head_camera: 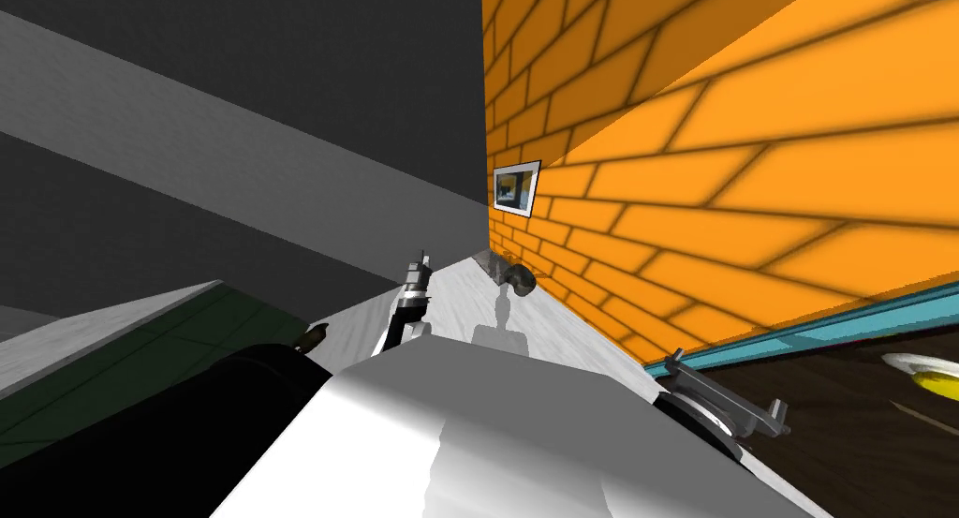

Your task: Pull the door open

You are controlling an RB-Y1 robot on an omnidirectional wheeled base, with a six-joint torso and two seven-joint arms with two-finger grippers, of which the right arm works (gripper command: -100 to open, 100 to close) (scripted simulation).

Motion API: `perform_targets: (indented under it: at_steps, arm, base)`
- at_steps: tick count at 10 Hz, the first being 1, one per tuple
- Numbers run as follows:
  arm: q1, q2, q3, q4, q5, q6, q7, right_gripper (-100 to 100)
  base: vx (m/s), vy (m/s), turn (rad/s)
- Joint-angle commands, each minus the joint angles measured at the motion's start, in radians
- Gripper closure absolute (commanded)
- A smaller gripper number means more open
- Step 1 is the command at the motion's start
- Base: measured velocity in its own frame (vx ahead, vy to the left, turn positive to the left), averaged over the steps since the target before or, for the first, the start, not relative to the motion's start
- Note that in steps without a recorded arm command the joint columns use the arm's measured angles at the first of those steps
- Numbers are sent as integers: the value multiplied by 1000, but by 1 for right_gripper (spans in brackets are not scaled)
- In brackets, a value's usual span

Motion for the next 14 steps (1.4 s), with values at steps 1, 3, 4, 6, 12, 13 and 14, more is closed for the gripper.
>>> perform_targets:
  at_steps: [1, 3, 4, 6, 12, 13, 14]
  arm:
    - [0, -4, -3, 24, -26, -12, -19, -100]
    - [-1, -11, -7, 62, -66, -28, -44, -100]
    - [-2, -13, -8, 77, -82, -35, -55, -100]
    - [-3, -19, -13, 115, -122, -51, -80, -100]
    - [-7, -34, -24, 214, -228, -95, -148, -100]
    - [-7, -36, -25, 228, -243, -101, -157, -100]
    - [-8, -38, -27, 242, -258, -107, -167, -100]
  base:
    - [-77, -134, 304]
    - [-121, -176, 288]
    - [-84, -144, 277]
    - [-85, -155, 310]
    - [-115, -137, 258]
    - [-118, -132, 304]
    - [-108, -104, 221]
